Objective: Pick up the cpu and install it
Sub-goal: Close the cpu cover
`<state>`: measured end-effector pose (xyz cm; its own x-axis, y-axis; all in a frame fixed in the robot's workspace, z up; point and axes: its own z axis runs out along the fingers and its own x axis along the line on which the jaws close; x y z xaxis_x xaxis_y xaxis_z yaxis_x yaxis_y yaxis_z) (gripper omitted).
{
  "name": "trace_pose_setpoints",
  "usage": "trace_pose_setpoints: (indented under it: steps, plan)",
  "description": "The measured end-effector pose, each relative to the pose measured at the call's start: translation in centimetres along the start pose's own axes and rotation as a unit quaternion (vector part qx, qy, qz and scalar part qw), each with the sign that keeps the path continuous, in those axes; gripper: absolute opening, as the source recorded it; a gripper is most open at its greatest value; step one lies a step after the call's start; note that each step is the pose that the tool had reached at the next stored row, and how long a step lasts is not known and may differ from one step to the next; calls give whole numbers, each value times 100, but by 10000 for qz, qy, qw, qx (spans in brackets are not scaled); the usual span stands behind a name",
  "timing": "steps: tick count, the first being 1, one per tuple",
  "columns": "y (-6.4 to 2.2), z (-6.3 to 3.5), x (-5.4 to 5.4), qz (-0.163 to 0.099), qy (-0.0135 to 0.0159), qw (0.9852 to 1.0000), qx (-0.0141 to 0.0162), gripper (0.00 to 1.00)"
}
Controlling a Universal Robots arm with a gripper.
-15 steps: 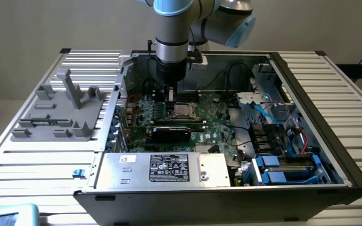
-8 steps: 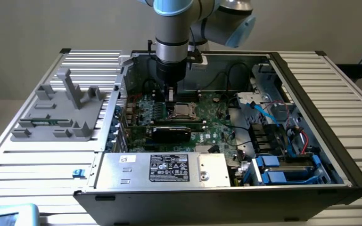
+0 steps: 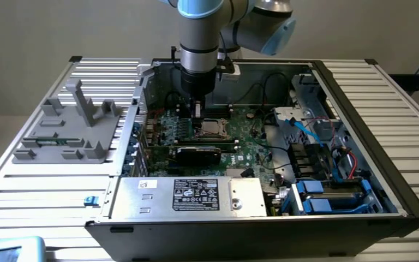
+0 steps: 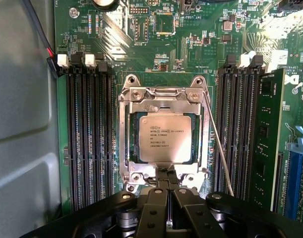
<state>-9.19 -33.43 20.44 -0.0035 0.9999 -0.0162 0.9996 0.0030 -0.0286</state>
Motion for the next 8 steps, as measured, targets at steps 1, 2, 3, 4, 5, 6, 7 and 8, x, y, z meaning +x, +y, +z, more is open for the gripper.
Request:
trace_pose_setpoints:
  steps: [1, 2, 3, 4, 5, 6, 7, 8]
  plan:
    - [-1, 0, 0, 0, 0, 10000, -2, 11]
    - [-8, -1, -1, 1, 3, 10000, -8, 11]
    - [-17, 0, 0, 1, 9, 10000, -19, 11]
    - [-30, -1, 0, 0, 15, 10000, -29, 11]
    - [-42, -6, 0, 0, 21, 10000, -35, 11]
    - [-52, -16, 0, 0, 28, 10000, -41, 11]
    - [-58, -30, -1, 0, 36, 10000, -44, 11]
    - [-63, -51, -2, 0, 44, 10000, -44, 11]
